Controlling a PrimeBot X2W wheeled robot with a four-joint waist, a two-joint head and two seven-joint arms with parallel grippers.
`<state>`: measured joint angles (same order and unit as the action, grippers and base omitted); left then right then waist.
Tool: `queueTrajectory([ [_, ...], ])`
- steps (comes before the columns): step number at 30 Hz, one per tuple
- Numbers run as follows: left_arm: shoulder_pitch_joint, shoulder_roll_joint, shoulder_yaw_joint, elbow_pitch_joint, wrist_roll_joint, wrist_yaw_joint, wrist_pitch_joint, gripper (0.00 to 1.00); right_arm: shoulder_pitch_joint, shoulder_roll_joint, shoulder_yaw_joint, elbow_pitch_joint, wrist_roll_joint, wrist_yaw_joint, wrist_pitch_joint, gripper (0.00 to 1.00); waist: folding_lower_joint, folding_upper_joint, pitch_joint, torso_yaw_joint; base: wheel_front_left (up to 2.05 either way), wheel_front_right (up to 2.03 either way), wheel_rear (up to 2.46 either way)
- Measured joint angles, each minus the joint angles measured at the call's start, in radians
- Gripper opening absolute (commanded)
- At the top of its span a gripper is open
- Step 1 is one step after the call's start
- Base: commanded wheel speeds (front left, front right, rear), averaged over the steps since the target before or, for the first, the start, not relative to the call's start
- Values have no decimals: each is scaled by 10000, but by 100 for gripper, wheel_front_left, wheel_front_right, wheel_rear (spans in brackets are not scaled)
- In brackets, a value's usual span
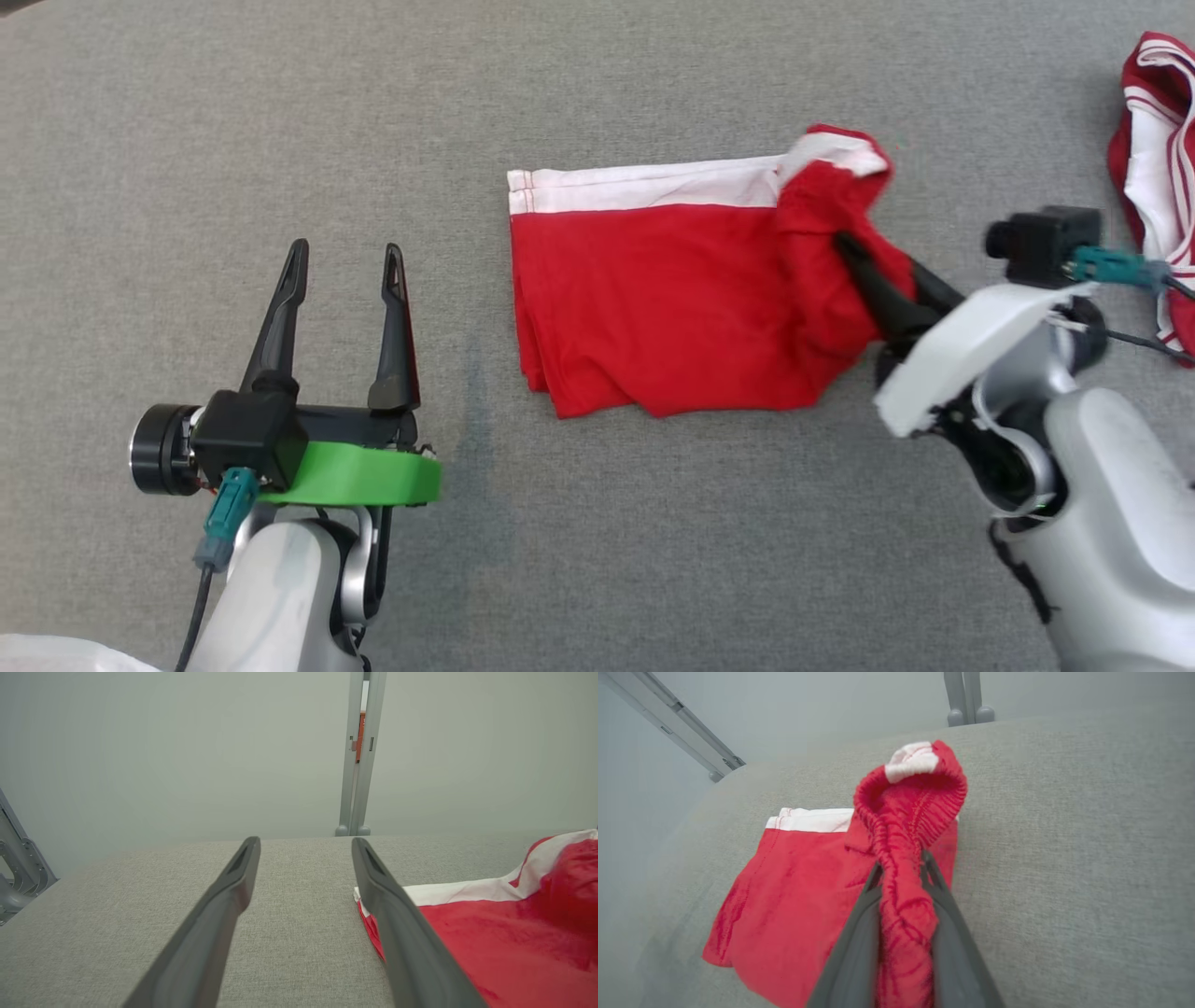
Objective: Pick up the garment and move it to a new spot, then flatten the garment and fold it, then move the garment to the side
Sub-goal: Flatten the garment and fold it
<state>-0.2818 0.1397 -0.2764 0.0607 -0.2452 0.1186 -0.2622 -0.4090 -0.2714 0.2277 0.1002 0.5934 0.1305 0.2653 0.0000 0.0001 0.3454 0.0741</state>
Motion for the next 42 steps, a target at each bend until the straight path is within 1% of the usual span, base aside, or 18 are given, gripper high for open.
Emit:
queueTrajectory([
  [4,-27,-84,-50,-23,0,0,0,100,-361,637,773,-213,343,0,456,0,0,0,87,189,0,0,0],
  [6,-61,-150,-104,-15,0,-13,-2,100,-536,957,1127,-19,430,0,546,0,0,0,142,300,0,0,0],
  [9,-128,-244,-163,31,0,-56,-2,100,-761,1271,1492,449,453,0,470,0,0,0,205,474,0,0,0],
  [10,-145,-263,-174,52,2,-59,-2,100,-816,1365,1555,579,477,0,376,10,0,0,221,524,0,0,0],
  [11,-150,-286,-180,65,2,-79,-2,100,-886,1425,1641,754,487,0,238,33,0,0,236,580,0,0,0],
  [12,-150,-303,-186,77,2,-84,-2,100,-946,1448,1799,882,449,0,82,99,0,0,250,628,0,0,0],
  [16,-153,-345,-192,119,12,-98,-2,100,-1203,1643,2456,1116,474,0,-809,100,0,0,302,726,0,0,0],
  [19,-162,-362,-186,146,33,-119,-2,100,-1348,1620,3047,1149,489,0,-1613,100,0,-1,327,726,0,0,0],
  [21,-164,-370,-167,165,54,-125,0,100,-1481,1434,3396,1154,232,2,-2291,100,0,0,330,709,0,0,0],
  [22,-164,-372,-161,171,65,-125,-2,100,-1541,1373,3444,1127,238,2,-2738,100,0,0,323,694,0,0,0],
  [24,-161,-378,-134,182,88,-123,-2,100,-1651,1133,3492,1147,-127,2,-3457,100,0,0,302,654,0,0,0],
  [25,-157,-376,-104,198,90,-121,-2,100,-1650,1081,3390,1151,-81,-2,-3829,100,0,0,282,620,0,0,0],
  [26,-150,-372,-73,209,90,-119,-2,100,-1650,947,3298,1158,-278,0,-4146,100,0,0,258,583,0,0,0],
  [29,-38,-307,40,249,92,-92,-2,100,-1483,725,2784,1158,-401,0,-4684,100,0,0,169,435,0,0,0],
  [33,188,-163,198,282,88,-33,-2,100,-864,391,1804,1028,-477,0,-4966,100,0,-1,13,153,0,0,0],
  [38,472,40,395,272,13,94,17,100,174,81,322,640,-980,0,-5135,100,0,0,-216,-243,0,0,0],
  [42,733,190,523,203,-19,201,75,100,1103,15,-767,236,-1398,0,-5145,100,0,0,-452,-549,0,0,0],
])
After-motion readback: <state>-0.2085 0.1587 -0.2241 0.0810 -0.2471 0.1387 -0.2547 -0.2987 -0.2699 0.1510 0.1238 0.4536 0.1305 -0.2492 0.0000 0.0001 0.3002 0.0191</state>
